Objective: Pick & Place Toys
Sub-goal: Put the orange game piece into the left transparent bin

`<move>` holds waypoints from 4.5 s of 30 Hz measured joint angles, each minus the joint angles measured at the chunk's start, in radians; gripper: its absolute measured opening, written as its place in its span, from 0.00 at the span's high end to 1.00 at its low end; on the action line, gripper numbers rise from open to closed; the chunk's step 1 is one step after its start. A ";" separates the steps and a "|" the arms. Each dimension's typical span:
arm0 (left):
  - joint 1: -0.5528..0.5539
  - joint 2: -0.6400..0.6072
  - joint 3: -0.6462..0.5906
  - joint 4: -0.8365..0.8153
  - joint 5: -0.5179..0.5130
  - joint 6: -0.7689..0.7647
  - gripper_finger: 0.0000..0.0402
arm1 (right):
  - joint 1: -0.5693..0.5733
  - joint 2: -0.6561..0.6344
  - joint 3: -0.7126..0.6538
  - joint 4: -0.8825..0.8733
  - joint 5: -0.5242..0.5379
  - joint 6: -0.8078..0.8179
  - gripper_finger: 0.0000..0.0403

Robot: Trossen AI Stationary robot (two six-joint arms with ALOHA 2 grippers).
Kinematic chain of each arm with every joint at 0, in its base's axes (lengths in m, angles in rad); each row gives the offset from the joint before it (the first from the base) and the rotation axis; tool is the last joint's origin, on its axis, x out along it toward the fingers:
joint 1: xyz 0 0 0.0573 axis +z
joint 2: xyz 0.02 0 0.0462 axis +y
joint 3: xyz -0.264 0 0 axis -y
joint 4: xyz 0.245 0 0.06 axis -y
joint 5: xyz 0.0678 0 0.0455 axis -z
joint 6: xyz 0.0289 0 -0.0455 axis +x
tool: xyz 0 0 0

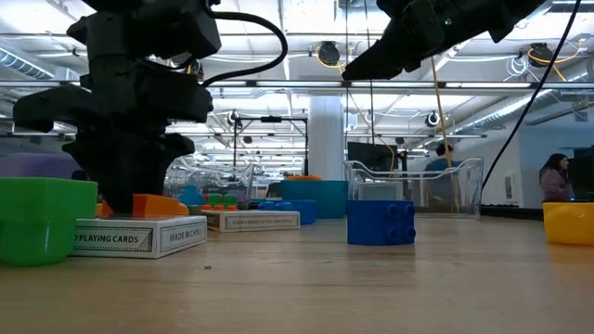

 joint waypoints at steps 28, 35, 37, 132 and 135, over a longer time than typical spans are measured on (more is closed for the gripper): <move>0.021 -0.050 0.476 -0.428 -0.347 0.218 0.60 | -0.001 0.000 0.000 0.029 0.001 0.014 0.50; 0.048 -0.051 0.526 -0.491 -0.572 0.257 0.62 | -0.049 0.000 -0.012 0.120 -0.018 0.130 0.50; 0.063 -0.050 0.526 -0.489 -0.618 0.271 0.62 | -0.068 0.001 -0.052 0.210 -0.091 0.150 0.50; 0.179 0.091 0.526 0.388 -0.659 0.897 0.67 | -0.234 0.188 -0.220 0.872 -0.192 0.474 0.50; 0.178 0.091 0.526 0.389 -0.673 0.896 0.67 | -0.234 0.188 -0.220 0.868 -0.191 0.471 0.50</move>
